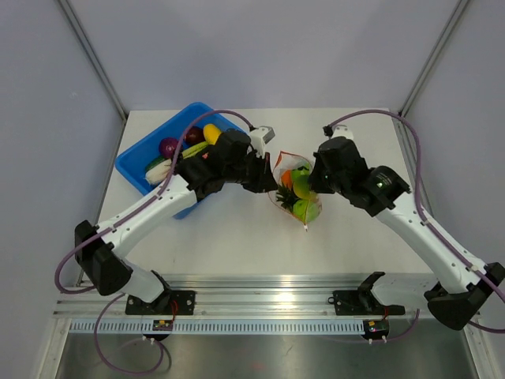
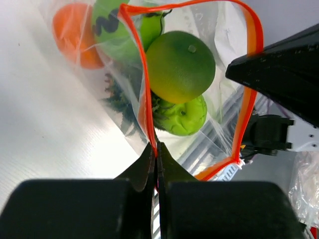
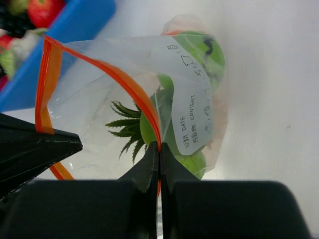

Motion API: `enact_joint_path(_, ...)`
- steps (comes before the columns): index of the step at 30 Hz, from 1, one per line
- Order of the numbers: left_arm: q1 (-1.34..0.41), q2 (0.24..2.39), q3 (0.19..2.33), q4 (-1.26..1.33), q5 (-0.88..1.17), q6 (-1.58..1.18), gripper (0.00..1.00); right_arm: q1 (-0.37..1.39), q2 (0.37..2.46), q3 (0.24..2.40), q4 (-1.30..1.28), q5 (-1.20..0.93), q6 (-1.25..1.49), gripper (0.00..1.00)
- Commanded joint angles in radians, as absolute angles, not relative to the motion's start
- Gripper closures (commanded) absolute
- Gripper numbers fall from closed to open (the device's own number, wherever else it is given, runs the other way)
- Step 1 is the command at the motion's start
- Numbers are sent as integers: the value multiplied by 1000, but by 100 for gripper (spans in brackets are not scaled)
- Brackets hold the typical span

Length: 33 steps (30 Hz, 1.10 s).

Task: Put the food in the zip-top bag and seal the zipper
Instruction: Adjust the zipper food storage bag at the center of the board.

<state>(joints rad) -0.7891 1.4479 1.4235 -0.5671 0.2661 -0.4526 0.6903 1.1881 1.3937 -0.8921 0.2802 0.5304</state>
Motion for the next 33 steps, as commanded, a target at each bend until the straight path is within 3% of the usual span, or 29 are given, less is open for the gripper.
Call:
enact_joint_path(1, -782, 1551, 1404, -525, 305, -431, 100, 695, 1256, 1328, -893, 344, 537, 100)
enact_joint_path(25, -693, 1516, 1425, -675, 347, -249, 100, 695, 1230, 1422, -865, 249, 552, 99)
enact_joint_path(33, -675, 1526, 1430, -676, 366, -236, 100, 693, 1190, 1489, -833, 117, 584, 100)
